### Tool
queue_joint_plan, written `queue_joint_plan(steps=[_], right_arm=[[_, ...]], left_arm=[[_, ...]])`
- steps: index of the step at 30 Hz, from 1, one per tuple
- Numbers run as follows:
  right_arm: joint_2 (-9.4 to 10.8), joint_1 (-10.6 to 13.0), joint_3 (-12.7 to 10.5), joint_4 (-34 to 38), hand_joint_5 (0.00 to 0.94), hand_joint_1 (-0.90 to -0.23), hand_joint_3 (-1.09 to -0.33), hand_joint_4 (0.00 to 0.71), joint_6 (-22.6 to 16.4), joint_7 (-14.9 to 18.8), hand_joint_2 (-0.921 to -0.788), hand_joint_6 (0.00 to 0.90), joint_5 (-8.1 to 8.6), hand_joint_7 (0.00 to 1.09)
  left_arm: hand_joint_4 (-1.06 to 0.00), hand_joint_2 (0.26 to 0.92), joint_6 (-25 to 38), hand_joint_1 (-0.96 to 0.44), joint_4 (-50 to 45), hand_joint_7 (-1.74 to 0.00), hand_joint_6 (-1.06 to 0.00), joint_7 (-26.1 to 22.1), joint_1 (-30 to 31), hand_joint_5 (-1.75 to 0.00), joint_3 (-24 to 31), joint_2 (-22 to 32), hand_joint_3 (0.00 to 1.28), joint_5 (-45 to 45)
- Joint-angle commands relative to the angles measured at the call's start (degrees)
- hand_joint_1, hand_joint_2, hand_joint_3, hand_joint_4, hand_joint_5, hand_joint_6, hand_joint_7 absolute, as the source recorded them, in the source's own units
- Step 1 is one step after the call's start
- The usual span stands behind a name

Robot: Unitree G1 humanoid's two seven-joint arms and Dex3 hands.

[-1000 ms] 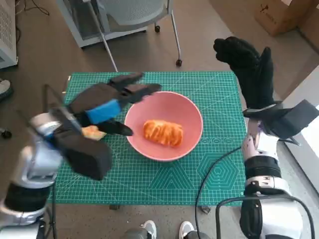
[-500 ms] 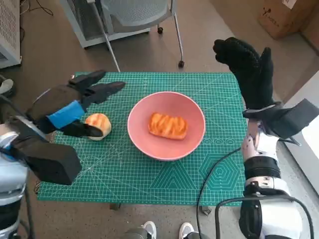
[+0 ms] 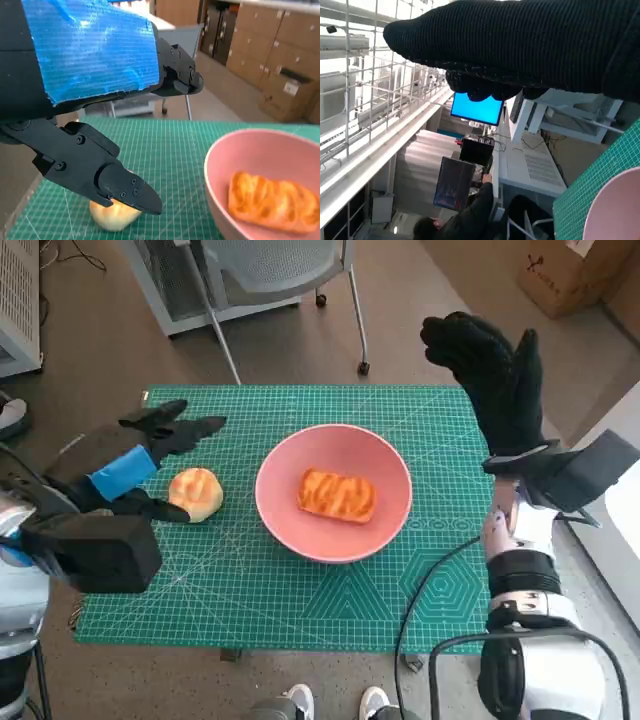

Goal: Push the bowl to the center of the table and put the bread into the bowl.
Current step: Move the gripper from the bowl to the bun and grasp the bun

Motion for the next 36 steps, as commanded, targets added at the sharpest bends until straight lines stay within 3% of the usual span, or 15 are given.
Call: queue_joint_plan(steps=[1, 17, 27, 36], right_arm=[[0.2, -0.1, -0.2, 1.1, 0.001, -0.654, -0.616, 0.199, 1.2, 1.0, -0.921, 0.356, 0.28, 0.01], [-0.8, -0.2, -0.9, 1.1, 0.001, -0.643, -0.616, 0.201, 0.9, 2.1, -0.921, 0.358, 0.39, 0.0], [-1.6, -0.2, -1.1, 1.0, 0.0, -0.64, -0.617, 0.2, 0.1, 1.1, -0.921, 0.356, -0.17, 0.0], [-2.1, 0.2, -0.6, 0.9, 0.001, -0.657, -0.619, 0.203, -1.6, -0.6, -0.921, 0.354, -1.22, 0.0]], left_arm=[[-0.16, 0.732, -0.5, -0.36, 3.1, -0.01, -0.34, 0.6, -0.6, 0.0, -2.3, -0.4, 0.0, 1.2], [-0.13, 0.749, -1.2, -0.36, 20.4, 0.0, -0.32, 2.3, -6.4, 0.0, -10.1, -2.7, 0.01, 5.4], [-0.14, 0.749, -2.7, -0.27, 31.9, 0.0, -0.32, 4.9, -10.4, 0.0, -14.9, -4.6, 0.0, 8.4], [-0.18, 0.76, -2.0, -0.09, 40.6, -0.01, -0.34, 7.2, -14.6, -0.01, -17.9, -6.4, 0.01, 11.4]])
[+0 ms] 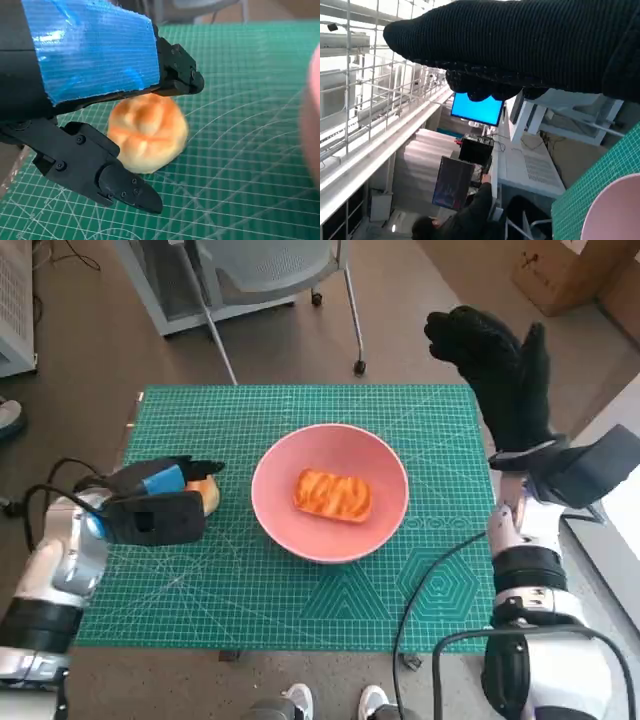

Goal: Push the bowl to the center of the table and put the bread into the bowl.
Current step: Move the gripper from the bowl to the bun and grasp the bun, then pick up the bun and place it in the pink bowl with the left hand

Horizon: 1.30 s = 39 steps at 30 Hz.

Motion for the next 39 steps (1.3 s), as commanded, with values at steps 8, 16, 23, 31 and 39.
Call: queue_joint_plan(steps=[8, 16, 23, 31, 39], right_arm=[[-1.1, 1.1, 0.8, 0.5, 0.001, -0.661, -0.623, 0.203, -1.6, -2.1, -0.921, 0.354, -1.23, 0.0], [-1.2, 1.2, 1.2, 0.5, 0.006, -0.654, -0.623, 0.215, -2.0, -2.5, -0.921, 0.361, -1.12, 0.0], [-1.2, 1.3, 1.3, 0.5, 0.006, -0.65, -0.621, 0.219, -1.9, -2.6, -0.921, 0.363, -0.96, 0.0], [-1.1, 1.3, 1.4, 0.2, 0.005, -0.649, -0.621, 0.221, -1.8, -2.5, -0.921, 0.364, -0.76, 0.0], [-0.8, 1.2, 1.5, 0.4, 0.004, -0.65, -0.622, 0.221, -1.5, -2.8, -0.921, 0.365, -0.86, 0.0]], left_arm=[[-0.3, 0.805, 1.2, -0.01, 7.5, -0.03, -0.41, 4.1, -4.3, -0.03, -3.7, -2.8, 0.02, 3.9], [-0.45, 0.864, 0.5, -0.01, 10.2, -0.07, -0.56, 9.6, -4.6, -0.04, -6.6, -3.9, 0.04, 7.7], [-0.6, 0.913, -2.6, 0.01, 13.9, -0.68, -0.61, 16.3, -5.2, -0.7, -9.6, -3.4, 0.11, 11.6], [-0.57, 0.92, -4.9, 0.0, 6.8, -1.05, -0.64, 14.7, -3.3, -1.34, -6.4, -0.8, 0.12, 8.4], [-0.57, 0.92, -1.7, 0.0, -6.2, -1.16, -0.65, 9.2, -0.9, -1.27, -1.4, 0.9, 0.11, 4.6]])
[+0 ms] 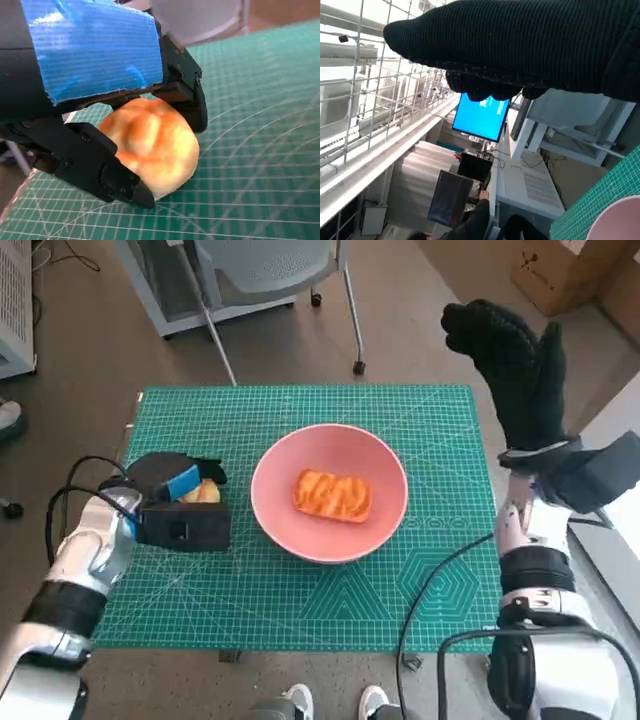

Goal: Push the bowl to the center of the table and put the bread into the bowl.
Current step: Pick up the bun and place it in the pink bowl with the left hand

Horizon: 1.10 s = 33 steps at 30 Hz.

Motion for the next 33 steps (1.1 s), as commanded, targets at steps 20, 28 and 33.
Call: queue_joint_plan(steps=[20, 28, 33], right_arm=[[1.0, 0.7, 0.5, 0.5, 0.002, -0.664, -0.617, 0.213, 2.0, 0.5, -0.921, 0.36, 0.19, 0.0], [1.2, 0.8, 0.2, 0.5, 0.002, -0.67, -0.617, 0.214, 2.0, 1.5, -0.921, 0.36, 0.63, 0.0], [1.2, 1.0, 0.0, 0.4, 0.002, -0.67, -0.617, 0.215, 1.8, 1.5, -0.921, 0.36, 0.6, 0.0]], left_arm=[[-0.71, 0.92, 5.0, 0.0, -32.5, -1.16, -0.68, -6.0, -1.8, -1.09, 13.1, 2.0, 0.04, -5.4], [-0.75, 0.918, 6.9, 0.0, -40.5, -1.13, -0.71, -7.0, -3.3, -1.05, 10.7, -1.1, 0.01, -3.1], [-0.74, 0.917, 5.2, 0.0, -41.3, -1.12, -0.73, -8.6, -4.8, -1.04, 8.4, -3.8, 0.01, -4.2]])
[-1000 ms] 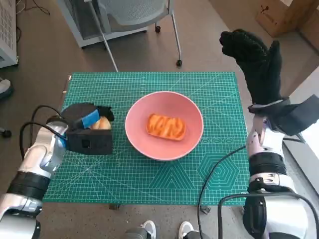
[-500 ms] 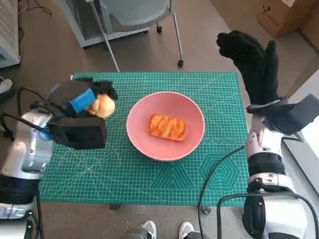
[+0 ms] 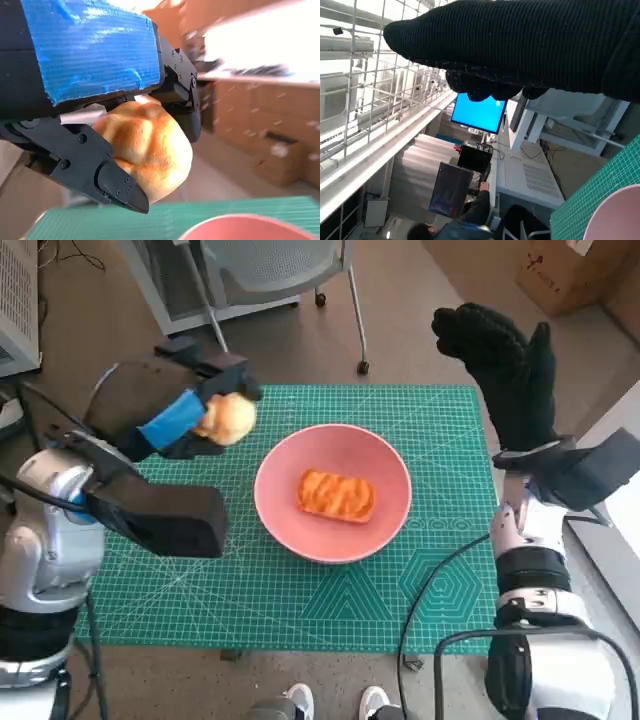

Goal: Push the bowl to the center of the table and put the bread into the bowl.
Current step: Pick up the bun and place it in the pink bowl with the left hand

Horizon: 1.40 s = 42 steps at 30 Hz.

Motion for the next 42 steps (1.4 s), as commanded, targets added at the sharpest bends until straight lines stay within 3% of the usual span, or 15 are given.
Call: queue_joint_plan(steps=[1, 15, 26, 28, 30, 32, 33, 37, 42], right_arm=[[0.5, 1.0, -0.3, 0.4, 0.002, -0.67, -0.617, 0.215, 0.5, 0.6, -0.921, 0.36, 0.24, 0.0], [0.7, 2.1, -0.5, -0.2, 0.001, -0.656, -0.619, 0.215, -0.8, 0.5, -0.921, 0.363, -0.16, 0.0], [0.3, 3.3, -0.5, -0.7, 0.0, -0.655, -0.621, 0.214, -2.1, 0.5, -0.921, 0.352, -0.17, 0.0], [0.1, 3.4, -0.7, -0.7, 0.0, -0.651, -0.623, 0.214, -2.1, 0.5, -0.921, 0.348, -0.08, 0.0], [0.0, 3.5, -0.8, -0.7, 0.001, -0.645, -0.626, 0.215, -2.3, 0.4, -0.921, 0.345, -0.06, 0.0], [-0.1, 3.6, -0.8, -0.6, 0.001, -0.642, -0.629, 0.215, -2.3, 0.2, -0.921, 0.344, -0.09, 0.0], [-0.1, 3.6, -0.8, -0.6, 0.001, -0.641, -0.631, 0.215, -2.3, 0.2, -0.921, 0.342, -0.11, 0.0], [-0.2, 3.7, -0.9, -0.6, 0.0, -0.649, -0.635, 0.215, -2.2, -0.1, -0.921, 0.338, -0.16, 0.0], [-0.1, 3.8, -0.9, -0.7, 0.0, -0.661, -0.636, 0.214, -2.1, -0.4, -0.921, 0.34, -0.22, 0.0]], left_arm=[[-0.73, 0.918, -1.8, 0.0, -0.8, -1.12, -0.73, -1.9, -2.2, -1.04, -2.7, -2.8, 0.01, -1.2], [-0.71, 0.919, -9.3, 0.0, 9.3, -1.09, -0.7, -0.8, -4.9, -1.15, -8.4, -9.7, 0.03, -1.7], [-0.71, 0.92, -10.0, 0.0, 15.8, -1.02, -0.7, -1.1, -4.9, -1.21, -11.1, -12.5, 0.03, 0.1], [-0.68, 0.92, -9.0, 0.0, 16.5, -1.05, -0.67, -2.2, -4.7, -1.23, -11.0, -12.8, 0.05, -0.4], [-0.59, 0.921, -7.8, 0.0, 16.8, -1.18, -0.58, -3.4, -4.6, -1.3, -10.8, -13.0, 0.13, -0.9], [-0.5, 0.921, -6.3, -0.17, 17.1, -1.3, -0.54, -5.0, -4.5, -1.01, -10.6, -13.2, 0.18, -1.6], [-0.44, 0.888, -5.6, -0.16, 17.1, -1.05, -0.45, -5.7, -4.4, -0.79, -10.5, -13.3, 0.16, -2.0], [-0.37, 0.871, -2.0, -0.19, 16.4, -0.46, -0.37, -8.9, -4.3, -0.22, -10.2, -13.6, 0.04, -3.7], [-0.31, 0.849, 0.2, -0.24, 14.7, -0.28, -0.32, -10.8, -3.8, -0.05, -10.0, -13.6, 0.01, -4.8]])
